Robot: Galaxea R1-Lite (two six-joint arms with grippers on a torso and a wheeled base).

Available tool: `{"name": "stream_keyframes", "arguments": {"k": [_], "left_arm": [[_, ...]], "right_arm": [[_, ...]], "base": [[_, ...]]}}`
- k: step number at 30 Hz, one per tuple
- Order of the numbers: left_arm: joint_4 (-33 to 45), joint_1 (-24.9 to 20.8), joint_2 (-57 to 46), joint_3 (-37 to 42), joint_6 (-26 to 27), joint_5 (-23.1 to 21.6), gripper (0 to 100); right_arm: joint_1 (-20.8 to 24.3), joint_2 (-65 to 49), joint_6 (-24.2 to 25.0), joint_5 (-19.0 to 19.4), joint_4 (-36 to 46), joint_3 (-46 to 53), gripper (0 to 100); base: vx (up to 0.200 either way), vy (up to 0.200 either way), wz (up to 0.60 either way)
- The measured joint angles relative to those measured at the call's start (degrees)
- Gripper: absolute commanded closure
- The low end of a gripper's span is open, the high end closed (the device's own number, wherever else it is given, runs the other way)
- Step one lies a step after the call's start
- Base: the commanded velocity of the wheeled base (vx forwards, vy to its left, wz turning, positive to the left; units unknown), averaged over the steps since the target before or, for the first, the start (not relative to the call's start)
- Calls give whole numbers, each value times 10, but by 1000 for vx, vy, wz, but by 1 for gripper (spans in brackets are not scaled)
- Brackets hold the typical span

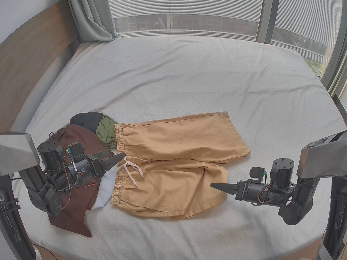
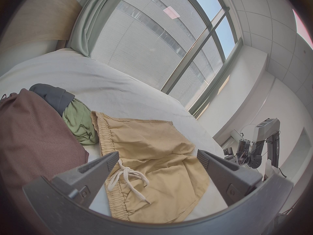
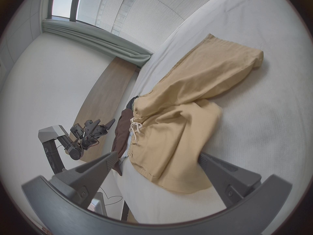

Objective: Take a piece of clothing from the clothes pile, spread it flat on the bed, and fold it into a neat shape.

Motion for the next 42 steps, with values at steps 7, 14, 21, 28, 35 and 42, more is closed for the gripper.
{"name": "stream_keyframes", "arguments": {"k": [7, 14, 21, 28, 35, 42], "left_arm": [[0, 0, 5, 0, 1, 0, 0], [0, 0, 7, 0, 1, 0, 0], [0, 0, 9, 0, 3, 0, 0], [0, 0, 10, 0, 3, 0, 0], [0, 0, 11, 0, 3, 0, 0], [0, 0, 11, -1, 3, 0, 0]], "right_arm": [[1, -6, -3, -2, 0, 0, 0], [-1, 8, -21, -1, 0, 12, 0], [-2, 50, -60, -2, 0, 18, 0], [0, 77, -63, -1, 0, 26, 0], [9, 78, -40, 2, 0, 26, 0], [19, 59, 10, 3, 1, 19, 0]], "base": [[0, 0, 0], [0, 0, 0], [0, 0, 0], [0, 0, 0], [0, 0, 0], [0, 0, 0]]}}
